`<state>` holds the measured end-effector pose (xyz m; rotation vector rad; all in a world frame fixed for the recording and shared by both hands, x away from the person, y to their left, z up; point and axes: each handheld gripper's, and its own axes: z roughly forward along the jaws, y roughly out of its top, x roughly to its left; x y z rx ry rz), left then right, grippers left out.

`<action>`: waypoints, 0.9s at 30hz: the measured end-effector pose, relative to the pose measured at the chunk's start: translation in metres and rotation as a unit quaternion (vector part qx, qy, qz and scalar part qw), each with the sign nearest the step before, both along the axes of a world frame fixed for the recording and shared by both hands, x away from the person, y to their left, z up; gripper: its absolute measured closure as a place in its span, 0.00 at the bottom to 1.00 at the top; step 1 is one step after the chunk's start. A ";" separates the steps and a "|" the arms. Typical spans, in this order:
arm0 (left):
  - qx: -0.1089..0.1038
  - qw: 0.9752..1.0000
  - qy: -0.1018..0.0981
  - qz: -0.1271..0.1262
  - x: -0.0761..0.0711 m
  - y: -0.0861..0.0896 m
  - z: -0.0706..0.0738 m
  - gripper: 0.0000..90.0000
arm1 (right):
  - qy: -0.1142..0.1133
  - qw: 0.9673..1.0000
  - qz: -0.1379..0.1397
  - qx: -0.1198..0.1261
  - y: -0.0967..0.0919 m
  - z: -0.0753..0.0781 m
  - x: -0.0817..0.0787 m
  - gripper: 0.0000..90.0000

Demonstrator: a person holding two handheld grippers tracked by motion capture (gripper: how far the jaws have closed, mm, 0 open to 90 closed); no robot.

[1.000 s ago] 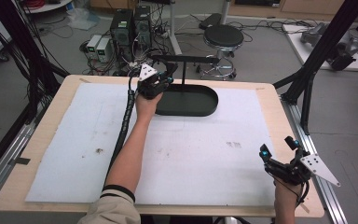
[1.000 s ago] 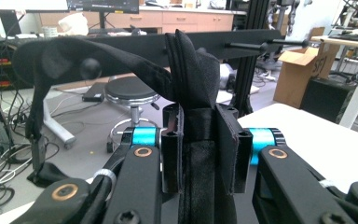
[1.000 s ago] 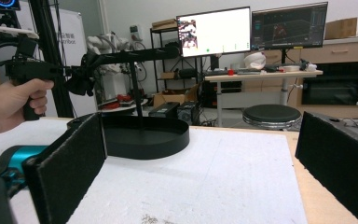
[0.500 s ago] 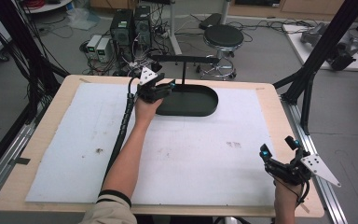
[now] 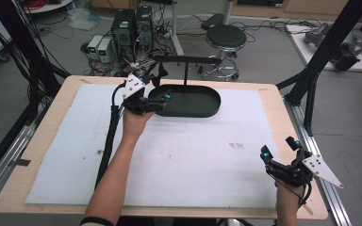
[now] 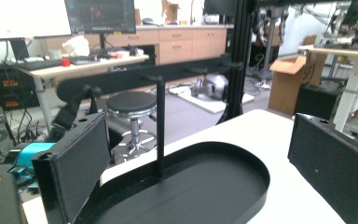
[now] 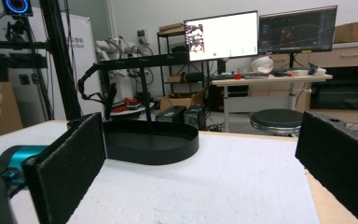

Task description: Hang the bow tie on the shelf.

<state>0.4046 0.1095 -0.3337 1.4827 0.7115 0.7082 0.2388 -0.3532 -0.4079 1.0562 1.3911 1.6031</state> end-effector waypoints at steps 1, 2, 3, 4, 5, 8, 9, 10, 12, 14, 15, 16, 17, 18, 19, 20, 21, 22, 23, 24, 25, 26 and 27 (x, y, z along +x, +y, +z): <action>-0.002 1.000 -0.004 0.000 -0.006 0.003 0.002 0.07 | 0.002 1.000 0.001 -0.001 0.001 0.001 0.000 0.01; -0.004 1.000 -0.007 0.001 -0.010 0.005 0.004 0.07 | -0.002 1.000 0.003 -0.003 0.002 0.001 0.000 0.01; -0.006 1.000 -0.010 0.003 -0.016 0.008 0.006 0.05 | -0.002 1.000 0.004 -0.003 0.003 0.002 0.000 0.01; -0.007 1.000 -0.009 0.006 -0.021 0.012 0.009 0.02 | -0.002 1.000 0.005 -0.005 0.004 0.003 -0.001 0.01; -0.010 1.000 -0.008 0.003 -0.026 0.015 0.011 0.02 | -0.005 1.000 0.008 -0.008 0.005 0.004 -0.001 0.01; -0.013 1.000 -0.008 0.006 -0.040 0.027 0.016 0.02 | -0.007 1.000 0.013 -0.007 0.007 0.006 -0.003 0.01; -0.012 1.000 -0.012 0.010 -0.047 0.033 0.019 0.02 | -0.008 1.000 0.014 -0.007 0.008 0.007 -0.003 0.01; -0.012 1.000 -0.015 0.015 -0.052 0.038 0.020 0.02 | -0.010 1.000 0.016 -0.009 0.009 0.007 -0.003 0.01; -0.010 0.999 -0.023 0.024 -0.062 0.048 0.023 0.02 | -0.007 1.000 0.017 -0.008 0.010 0.009 -0.004 0.01; -0.008 0.999 -0.025 0.032 -0.071 0.058 0.024 0.02 | -0.014 1.000 0.018 -0.010 0.010 0.009 -0.004 0.01; -0.007 0.999 -0.029 0.038 -0.076 0.065 0.024 0.02 | -0.013 1.000 0.017 -0.009 0.011 0.010 -0.004 0.01; -0.008 0.999 -0.030 0.043 -0.081 0.071 0.024 0.02 | -0.016 1.000 0.018 -0.012 0.011 0.010 -0.004 0.01; -0.007 0.998 -0.033 0.048 -0.086 0.078 0.024 0.02 | -0.016 1.000 0.018 -0.013 0.011 0.010 -0.004 0.01; -0.005 0.998 -0.034 0.056 -0.092 0.086 0.022 0.02 | -0.015 1.000 0.018 -0.012 0.011 0.011 -0.005 0.01; -0.004 0.998 -0.035 0.061 -0.097 0.093 0.021 0.02 | -0.016 1.000 0.018 -0.011 0.011 0.011 -0.005 0.01; -0.003 0.997 -0.035 0.068 -0.101 0.101 0.018 0.02 | -0.014 1.000 0.018 -0.011 0.011 0.011 -0.005 0.01; 0.000 0.997 -0.035 0.075 -0.106 0.108 0.016 0.02 | -0.015 1.000 0.017 -0.012 0.011 0.011 -0.006 0.01; 0.002 0.996 -0.035 0.080 -0.110 0.114 0.013 0.02 | -0.015 1.000 0.016 -0.011 0.011 0.011 -0.006 0.01; 0.004 0.996 -0.032 0.088 -0.115 0.124 0.009 0.02 | -0.015 1.000 0.016 -0.012 0.011 0.011 -0.006 0.01; 0.005 0.995 -0.028 0.094 -0.120 0.131 0.006 0.02 | -0.018 1.000 0.016 -0.013 0.011 0.012 -0.006 0.01; 0.006 0.995 -0.026 0.100 -0.124 0.139 0.002 0.02 | -0.017 1.000 0.016 -0.012 0.012 0.012 -0.006 0.01; 0.006 0.994 -0.023 0.104 -0.129 0.146 -0.002 0.02 | -0.016 1.000 0.016 -0.012 0.012 0.012 -0.006 0.01; 0.005 0.994 -0.023 0.107 -0.132 0.151 -0.004 0.02 | -0.018 1.000 0.015 -0.015 0.013 0.012 -0.006 0.01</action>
